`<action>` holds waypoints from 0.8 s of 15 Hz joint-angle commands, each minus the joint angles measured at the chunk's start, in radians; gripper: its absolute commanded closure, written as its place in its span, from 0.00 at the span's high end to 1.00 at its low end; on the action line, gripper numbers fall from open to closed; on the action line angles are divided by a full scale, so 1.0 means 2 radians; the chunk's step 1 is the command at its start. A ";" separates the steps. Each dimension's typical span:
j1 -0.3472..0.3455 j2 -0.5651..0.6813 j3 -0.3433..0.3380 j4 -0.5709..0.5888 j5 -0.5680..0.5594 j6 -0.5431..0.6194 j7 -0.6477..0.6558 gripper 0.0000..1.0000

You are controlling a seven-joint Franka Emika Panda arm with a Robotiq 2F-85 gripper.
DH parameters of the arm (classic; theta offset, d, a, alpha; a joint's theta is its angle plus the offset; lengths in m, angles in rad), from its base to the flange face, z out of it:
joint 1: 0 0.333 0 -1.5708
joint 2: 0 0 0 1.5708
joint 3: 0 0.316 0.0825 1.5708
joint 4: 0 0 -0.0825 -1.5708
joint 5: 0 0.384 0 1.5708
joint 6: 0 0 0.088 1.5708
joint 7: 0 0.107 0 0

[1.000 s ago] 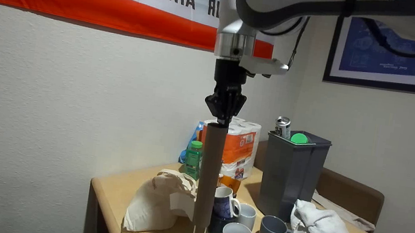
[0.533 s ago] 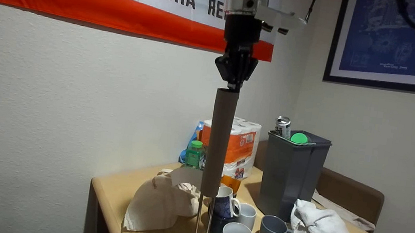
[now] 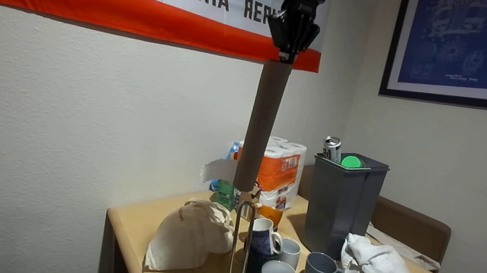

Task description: Put the can and the tissue roll in the bin

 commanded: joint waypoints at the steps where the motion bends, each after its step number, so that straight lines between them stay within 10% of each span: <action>1: 0.001 0.006 -0.002 0.052 -0.005 -0.021 -0.006 0.00; 12: -0.028 0.018 -0.076 0.032 -0.152 0.095 0.080 0.00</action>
